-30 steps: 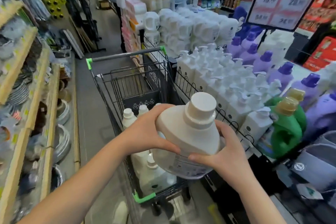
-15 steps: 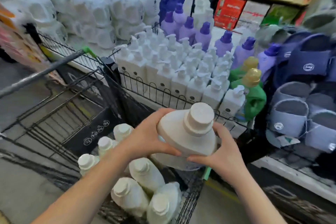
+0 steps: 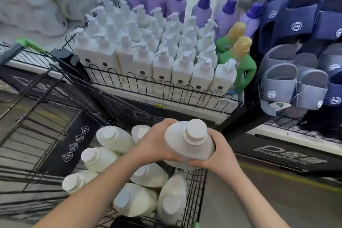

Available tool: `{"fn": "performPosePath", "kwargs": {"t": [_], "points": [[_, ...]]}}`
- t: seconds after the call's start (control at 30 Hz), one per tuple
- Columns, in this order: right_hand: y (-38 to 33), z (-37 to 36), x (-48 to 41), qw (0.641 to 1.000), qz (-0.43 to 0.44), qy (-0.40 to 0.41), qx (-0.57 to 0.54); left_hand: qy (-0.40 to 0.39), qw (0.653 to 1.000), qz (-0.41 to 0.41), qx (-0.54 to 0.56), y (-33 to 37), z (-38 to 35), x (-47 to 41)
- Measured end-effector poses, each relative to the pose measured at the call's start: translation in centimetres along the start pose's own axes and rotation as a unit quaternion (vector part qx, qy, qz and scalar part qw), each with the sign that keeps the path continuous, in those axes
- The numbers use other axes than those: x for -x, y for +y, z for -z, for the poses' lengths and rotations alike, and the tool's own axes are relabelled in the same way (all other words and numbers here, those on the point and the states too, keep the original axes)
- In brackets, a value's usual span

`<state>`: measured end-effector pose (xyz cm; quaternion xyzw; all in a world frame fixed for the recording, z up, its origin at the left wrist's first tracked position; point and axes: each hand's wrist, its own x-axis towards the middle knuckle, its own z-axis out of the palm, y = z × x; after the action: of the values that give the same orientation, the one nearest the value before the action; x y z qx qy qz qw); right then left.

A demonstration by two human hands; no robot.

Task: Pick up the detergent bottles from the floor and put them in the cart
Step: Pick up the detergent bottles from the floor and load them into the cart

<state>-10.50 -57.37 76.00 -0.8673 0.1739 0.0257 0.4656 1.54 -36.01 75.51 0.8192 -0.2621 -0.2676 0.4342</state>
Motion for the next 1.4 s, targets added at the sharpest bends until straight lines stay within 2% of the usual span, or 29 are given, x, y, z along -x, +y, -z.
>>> {"fn": "performPosePath", "kwargs": {"t": [0.3,0.5,0.87,1.0,1.17,1.3,1.4], "points": [[3.6,-2.1,-2.3,0.997,-0.044,-0.047,0.033,-0.026,0.999,0.037,-0.004,-4.0,-3.5,-2.3],[5.7,-3.9,-4.8,0.992,-0.020,-0.078,0.101,-0.047,0.997,0.067,-0.012,-6.7,-3.9,-3.4],[10.8,-6.1,-6.7,0.975,-0.019,-0.122,0.184,-0.016,0.994,0.091,-0.056,-9.7,-7.6,-3.6],[12.6,-6.9,-6.9,0.963,0.016,-0.134,0.233,-0.002,0.991,0.115,-0.065,-10.5,-9.4,-3.3],[14.8,-8.2,-6.6,0.932,0.065,-0.131,0.332,-0.031,0.977,0.187,-0.099,-11.6,-12.3,-3.2],[16.1,-9.5,-6.6,0.929,0.077,-0.106,0.347,-0.054,0.967,0.230,-0.090,-13.1,-13.1,-2.8],[16.4,-9.5,-6.7,0.928,0.094,-0.092,0.347,-0.050,0.967,0.231,-0.099,-13.6,-13.2,-3.0]]}}
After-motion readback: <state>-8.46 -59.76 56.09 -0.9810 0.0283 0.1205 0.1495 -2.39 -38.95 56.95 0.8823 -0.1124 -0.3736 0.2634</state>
